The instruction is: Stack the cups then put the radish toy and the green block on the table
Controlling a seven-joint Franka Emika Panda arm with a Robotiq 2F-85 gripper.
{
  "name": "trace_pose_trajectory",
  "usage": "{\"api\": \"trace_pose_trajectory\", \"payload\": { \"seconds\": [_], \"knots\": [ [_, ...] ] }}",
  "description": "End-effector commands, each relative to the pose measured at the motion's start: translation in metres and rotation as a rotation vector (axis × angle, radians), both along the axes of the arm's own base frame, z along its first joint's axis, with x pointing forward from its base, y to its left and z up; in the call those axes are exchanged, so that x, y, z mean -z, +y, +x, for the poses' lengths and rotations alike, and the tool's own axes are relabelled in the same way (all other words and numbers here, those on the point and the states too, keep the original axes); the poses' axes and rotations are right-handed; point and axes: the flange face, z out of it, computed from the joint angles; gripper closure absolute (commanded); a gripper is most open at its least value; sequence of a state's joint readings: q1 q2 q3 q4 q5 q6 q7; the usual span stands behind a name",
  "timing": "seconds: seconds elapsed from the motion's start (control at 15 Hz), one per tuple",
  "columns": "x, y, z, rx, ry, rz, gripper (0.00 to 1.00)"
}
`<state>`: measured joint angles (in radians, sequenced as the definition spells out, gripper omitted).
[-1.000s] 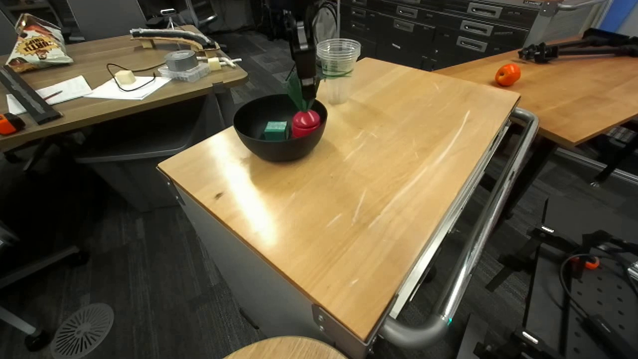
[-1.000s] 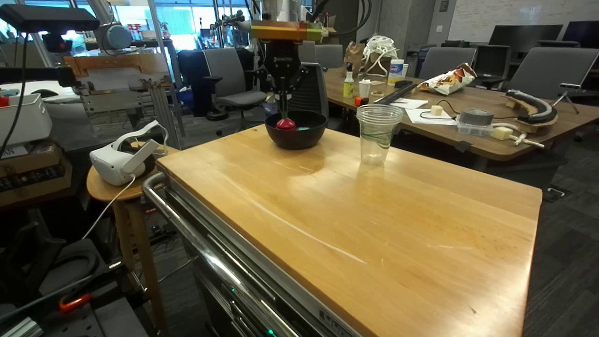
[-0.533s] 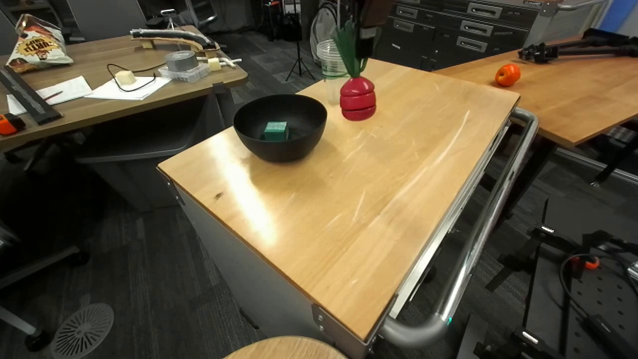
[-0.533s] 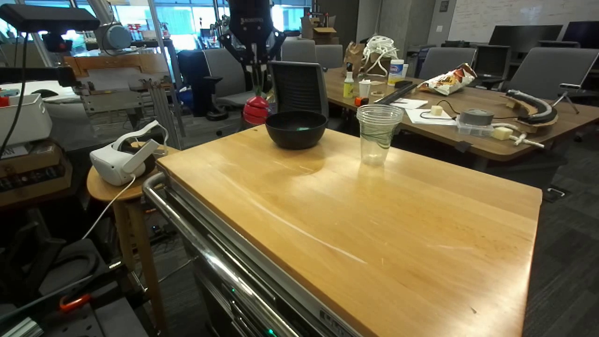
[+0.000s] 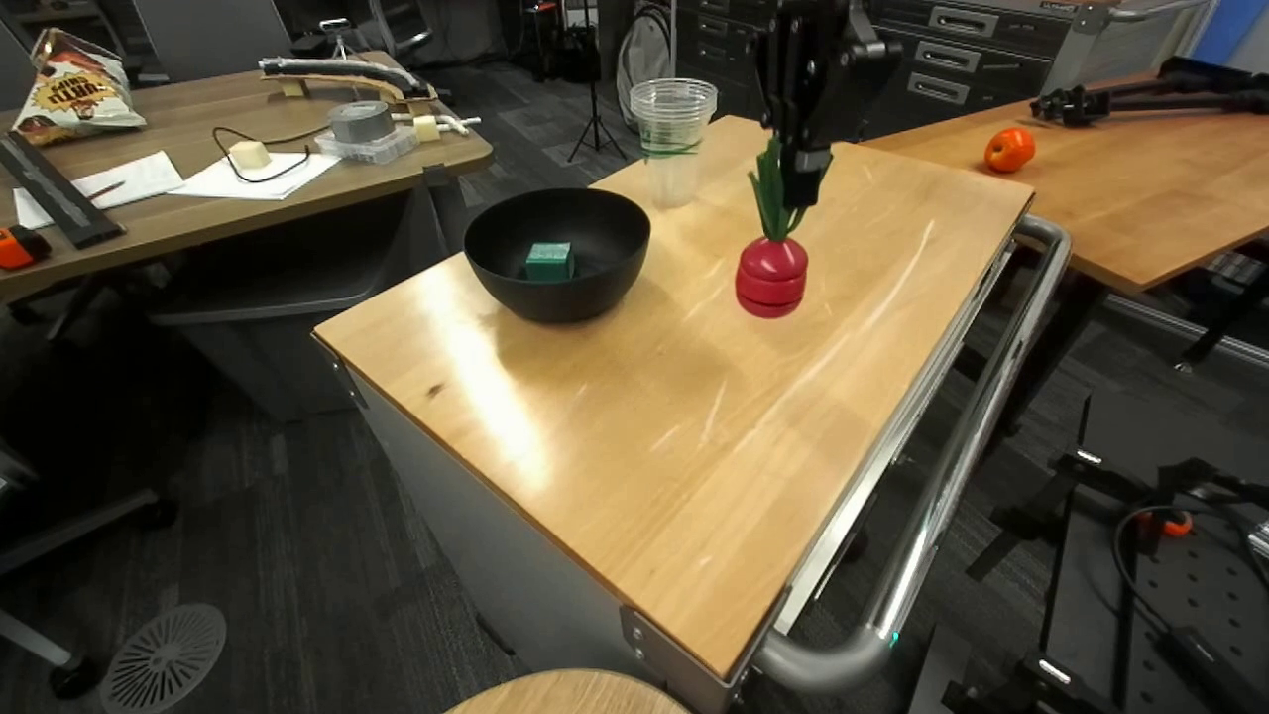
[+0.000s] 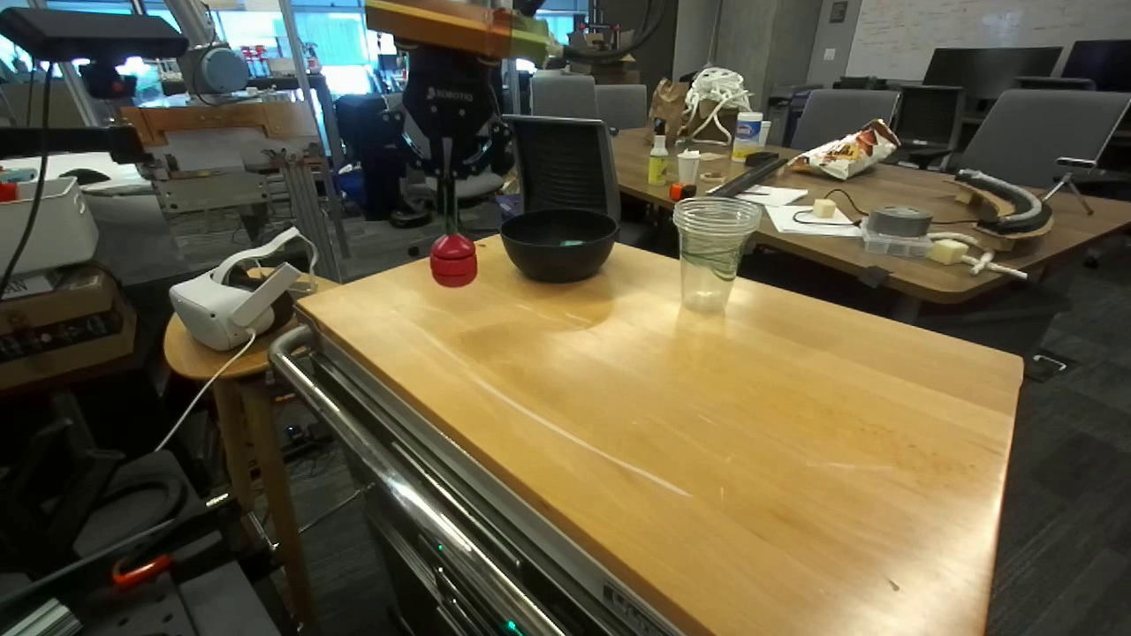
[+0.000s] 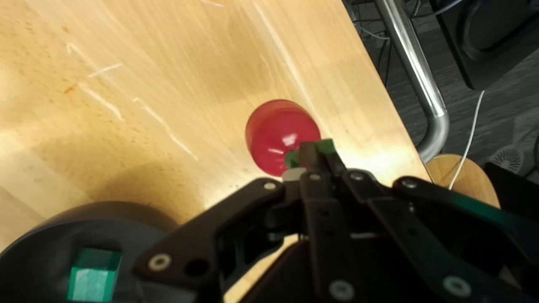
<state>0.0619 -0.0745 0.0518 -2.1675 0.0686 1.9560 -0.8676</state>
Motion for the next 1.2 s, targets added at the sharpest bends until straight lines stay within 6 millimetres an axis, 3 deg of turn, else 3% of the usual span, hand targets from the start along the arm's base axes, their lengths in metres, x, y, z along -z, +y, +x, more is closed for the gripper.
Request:
{"api": "trace_pose_trajectory", "payload": {
  "seconds": [0.0, 0.27, 0.33, 0.47, 0.67, 0.8, 1.0, 1.13],
  "knots": [
    [0.023, 0.001, 0.002, -0.016, 0.032, 0.039, 0.99],
    [0.038, 0.006, 0.003, -0.035, 0.071, 0.035, 0.98],
    [0.036, 0.007, 0.003, -0.037, 0.066, 0.026, 0.71],
    [0.025, 0.011, 0.001, -0.045, 0.039, 0.011, 0.64],
    [-0.008, 0.020, 0.007, -0.068, -0.067, -0.017, 0.41],
    [-0.035, 0.029, 0.021, -0.105, -0.166, -0.056, 0.25],
    [-0.065, 0.054, 0.062, -0.148, -0.279, -0.094, 0.01],
    [-0.072, 0.071, 0.093, -0.152, -0.343, -0.141, 0.00]
  ]
}}
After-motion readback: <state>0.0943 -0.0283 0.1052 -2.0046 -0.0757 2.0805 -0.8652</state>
